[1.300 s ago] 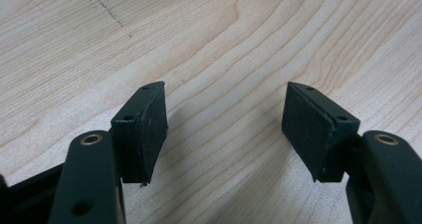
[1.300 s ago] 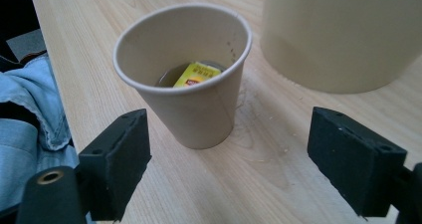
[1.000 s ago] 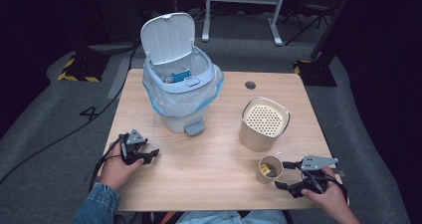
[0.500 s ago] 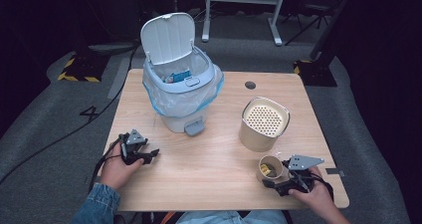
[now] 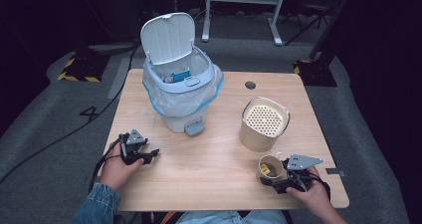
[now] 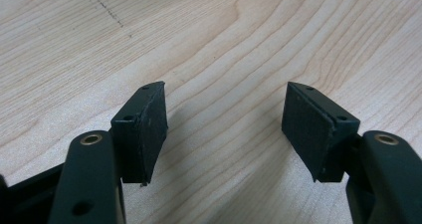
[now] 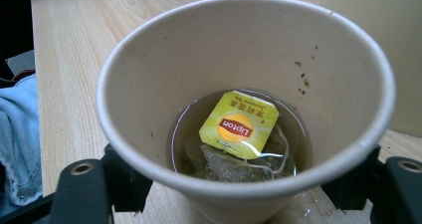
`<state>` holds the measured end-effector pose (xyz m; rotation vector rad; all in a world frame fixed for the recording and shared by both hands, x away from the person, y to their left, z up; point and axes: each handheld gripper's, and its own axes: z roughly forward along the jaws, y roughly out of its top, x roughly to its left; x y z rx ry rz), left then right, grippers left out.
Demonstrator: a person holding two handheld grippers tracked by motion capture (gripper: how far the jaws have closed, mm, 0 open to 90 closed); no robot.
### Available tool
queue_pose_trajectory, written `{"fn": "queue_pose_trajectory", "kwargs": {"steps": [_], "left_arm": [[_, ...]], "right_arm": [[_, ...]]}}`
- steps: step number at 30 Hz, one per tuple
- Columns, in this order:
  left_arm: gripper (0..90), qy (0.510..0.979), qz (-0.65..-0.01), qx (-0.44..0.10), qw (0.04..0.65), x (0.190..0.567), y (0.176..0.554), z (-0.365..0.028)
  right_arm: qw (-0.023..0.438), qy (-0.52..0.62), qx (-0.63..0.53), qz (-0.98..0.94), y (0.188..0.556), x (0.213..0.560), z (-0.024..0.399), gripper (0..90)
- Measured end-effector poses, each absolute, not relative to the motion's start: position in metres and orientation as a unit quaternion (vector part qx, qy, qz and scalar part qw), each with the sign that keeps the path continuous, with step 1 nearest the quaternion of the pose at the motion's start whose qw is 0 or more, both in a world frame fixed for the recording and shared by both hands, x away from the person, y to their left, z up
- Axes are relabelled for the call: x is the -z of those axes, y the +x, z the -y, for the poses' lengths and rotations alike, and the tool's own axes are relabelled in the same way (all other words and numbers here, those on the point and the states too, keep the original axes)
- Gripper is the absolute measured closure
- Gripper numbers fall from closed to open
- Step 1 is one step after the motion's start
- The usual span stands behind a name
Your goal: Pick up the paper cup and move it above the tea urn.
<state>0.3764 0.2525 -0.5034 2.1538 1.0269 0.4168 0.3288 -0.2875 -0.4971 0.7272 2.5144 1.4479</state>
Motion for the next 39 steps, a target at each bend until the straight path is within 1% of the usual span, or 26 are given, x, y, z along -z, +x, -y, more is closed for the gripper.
{"fn": "queue_pose_trajectory", "kwargs": {"steps": [8,22,39], "left_arm": [[34.9,0.832,-0.397,-0.161,0.352,0.503,0.376,-0.253],[34.9,0.832,-0.397,-0.161,0.352,0.503,0.376,-0.253],[34.9,0.83,-0.402,-0.158,0.353,0.503,0.377,-0.252]], "right_arm": [[0.08,0.25,-0.491,-0.831,0.329,0.483,0.293,28.0],[0.09,0.271,-0.484,-0.827,0.334,0.445,0.307,28.1],[0.119,0.278,-0.484,-0.821,0.346,0.402,0.318,28.2]]}}
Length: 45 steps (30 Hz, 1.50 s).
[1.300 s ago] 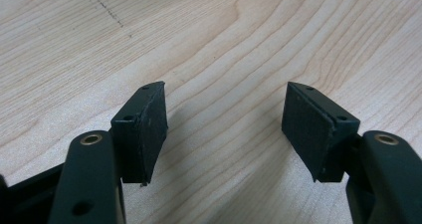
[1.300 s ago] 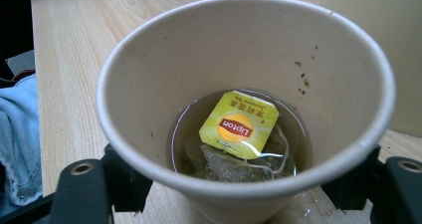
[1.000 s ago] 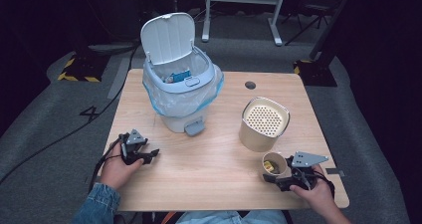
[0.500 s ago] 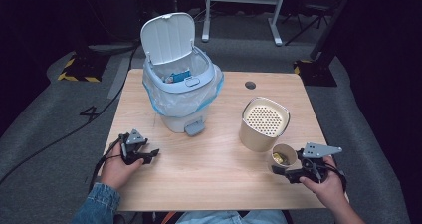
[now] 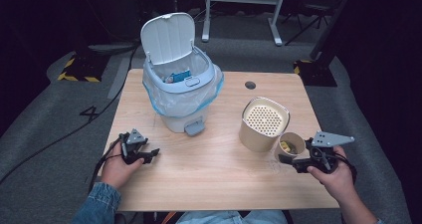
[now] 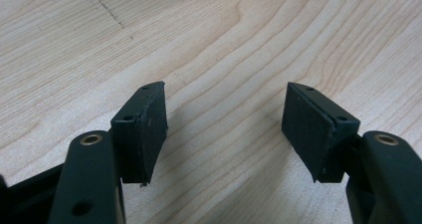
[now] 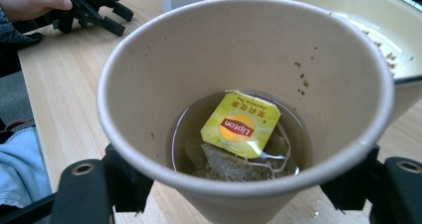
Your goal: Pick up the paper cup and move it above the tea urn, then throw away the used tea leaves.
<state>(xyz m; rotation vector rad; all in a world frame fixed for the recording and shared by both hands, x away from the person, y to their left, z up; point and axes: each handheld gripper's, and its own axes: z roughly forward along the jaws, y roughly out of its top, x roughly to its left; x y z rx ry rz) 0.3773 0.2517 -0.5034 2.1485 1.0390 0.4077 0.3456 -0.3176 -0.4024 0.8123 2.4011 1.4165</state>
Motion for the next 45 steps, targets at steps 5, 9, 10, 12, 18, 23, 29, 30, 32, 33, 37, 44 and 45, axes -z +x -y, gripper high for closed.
{"fn": "queue_pose_trajectory", "kwargs": {"steps": [5,9,10,12,18,23,29,30,32,33,37,44,45], "left_arm": [[34.9,0.83,-0.402,-0.158,0.353,0.503,0.377,-0.252],[34.9,0.83,-0.402,-0.157,0.353,0.503,0.377,-0.252],[34.8,0.831,-0.401,-0.158,0.352,0.503,0.378,-0.252],[34.8,0.83,-0.402,-0.158,0.353,0.504,0.377,-0.252],[34.9,0.831,-0.401,-0.159,0.352,0.503,0.378,-0.252],[34.9,0.83,-0.402,-0.158,0.352,0.503,0.377,-0.252],[34.9,0.831,-0.401,-0.159,0.352,0.503,0.377,-0.252],[34.9,0.831,-0.401,-0.159,0.351,0.503,0.377,-0.252],[34.9,0.831,-0.401,-0.16,0.351,0.503,0.377,-0.252],[34.9,0.831,-0.401,-0.16,0.351,0.503,0.377,-0.252],[35.0,0.829,-0.403,-0.158,0.354,0.504,0.377,-0.252],[35.0,0.831,-0.402,-0.16,0.351,0.503,0.377,-0.252],[35.0,0.83,-0.402,-0.16,0.351,0.503,0.377,-0.252]], "right_arm": [[0.117,0.276,-0.483,-0.823,0.35,0.394,0.315,28.3],[0.121,0.274,-0.483,-0.823,0.357,0.383,0.313,28.3],[0.123,0.274,-0.483,-0.823,0.359,0.38,0.313,28.3],[0.125,0.273,-0.484,-0.822,0.364,0.373,0.312,28.3],[0.124,0.278,-0.487,-0.819,0.378,0.359,0.31,28.3],[0.124,0.275,-0.493,-0.816,0.387,0.351,0.308,28.4],[0.122,0.28,-0.497,-0.812,0.404,0.346,0.306,28.4],[0.123,0.281,-0.498,-0.811,0.407,0.345,0.306,28.3],[0.125,0.282,-0.497,-0.811,0.414,0.342,0.306,28.4],[0.127,0.282,-0.497,-0.811,0.417,0.341,0.306,28.4],[0.131,0.284,-0.492,-0.812,0.431,0.338,0.305,28.3],[0.131,0.281,-0.485,-0.817,0.449,0.338,0.3,28.4],[0.129,0.282,-0.486,-0.817,0.452,0.338,0.299,28.4]]}}
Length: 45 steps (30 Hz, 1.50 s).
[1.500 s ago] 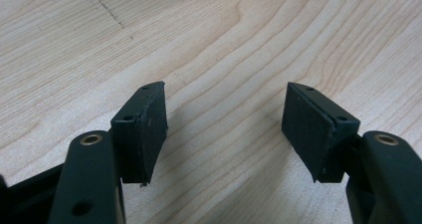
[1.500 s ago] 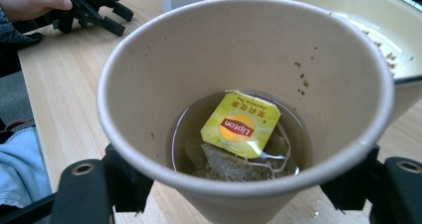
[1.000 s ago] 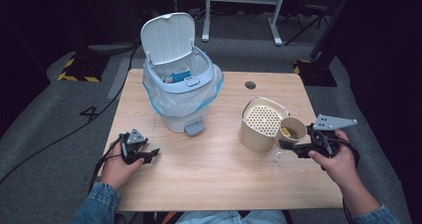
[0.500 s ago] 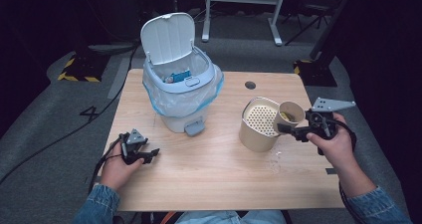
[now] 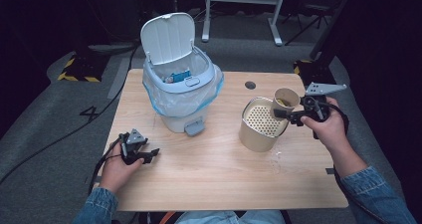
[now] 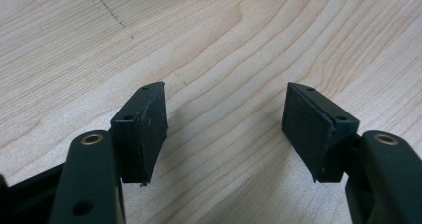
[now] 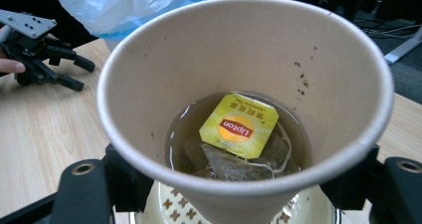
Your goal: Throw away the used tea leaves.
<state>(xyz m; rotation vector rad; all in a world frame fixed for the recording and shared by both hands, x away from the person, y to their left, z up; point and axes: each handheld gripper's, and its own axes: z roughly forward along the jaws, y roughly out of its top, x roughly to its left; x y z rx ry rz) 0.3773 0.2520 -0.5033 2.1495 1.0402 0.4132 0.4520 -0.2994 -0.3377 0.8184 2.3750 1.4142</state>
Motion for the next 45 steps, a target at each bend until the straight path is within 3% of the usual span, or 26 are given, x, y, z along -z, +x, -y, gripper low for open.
{"fn": "queue_pose_trajectory", "kwargs": {"steps": [9,14,24,45], "left_arm": [[35.0,0.829,-0.403,-0.16,0.353,0.504,0.377,-0.252],[35.0,0.83,-0.403,-0.16,0.352,0.503,0.377,-0.252],[35.0,0.83,-0.402,-0.16,0.352,0.503,0.377,-0.252],[35.0,0.83,-0.402,-0.159,0.352,0.503,0.377,-0.252]], "right_arm": [[0.13,0.275,-0.482,-0.821,0.47,0.345,0.293,28.4],[0.153,0.264,-0.469,-0.829,0.475,0.347,0.291,28.4],[0.277,0.174,-0.415,-0.849,0.479,0.343,0.292,29.0],[0.434,-0.013,-0.246,-0.867,0.466,0.343,0.275,30.1]]}}
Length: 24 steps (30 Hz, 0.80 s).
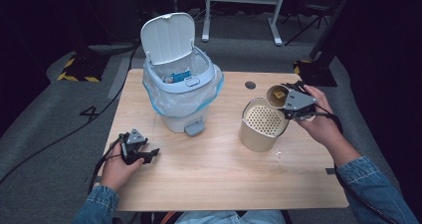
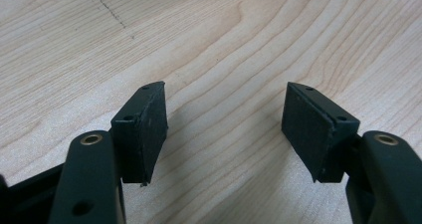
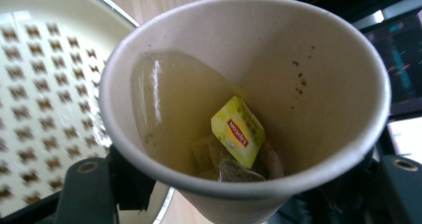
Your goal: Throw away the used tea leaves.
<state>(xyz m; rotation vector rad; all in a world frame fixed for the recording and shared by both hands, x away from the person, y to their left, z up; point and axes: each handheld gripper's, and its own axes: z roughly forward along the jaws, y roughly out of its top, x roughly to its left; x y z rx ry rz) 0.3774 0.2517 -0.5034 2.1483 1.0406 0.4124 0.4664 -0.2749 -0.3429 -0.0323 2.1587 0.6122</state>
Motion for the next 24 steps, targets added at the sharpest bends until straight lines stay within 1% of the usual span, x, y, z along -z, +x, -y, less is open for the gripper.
{"fn": "queue_pose_trajectory", "kwargs": {"steps": [9,11,15,18,24], "left_arm": [[35.0,0.831,-0.401,-0.16,0.351,0.503,0.377,-0.252],[34.9,0.831,-0.402,-0.16,0.351,0.503,0.377,-0.252],[35.0,0.831,-0.402,-0.16,0.351,0.503,0.377,-0.252],[34.9,0.83,-0.403,-0.159,0.352,0.503,0.377,-0.252],[35.0,0.831,-0.402,-0.16,0.351,0.503,0.377,-0.252]], "right_arm": [[0.492,-0.092,-0.141,-0.854,0.462,0.347,0.267,30.2],[0.515,-0.125,-0.101,-0.842,0.459,0.349,0.263,30.2],[0.538,-0.163,-0.046,-0.826,0.454,0.354,0.259,30.3],[0.566,-0.207,0.013,-0.798,0.451,0.358,0.254,30.5],[0.591,-0.268,0.076,-0.757,0.445,0.365,0.247,30.5]]}}
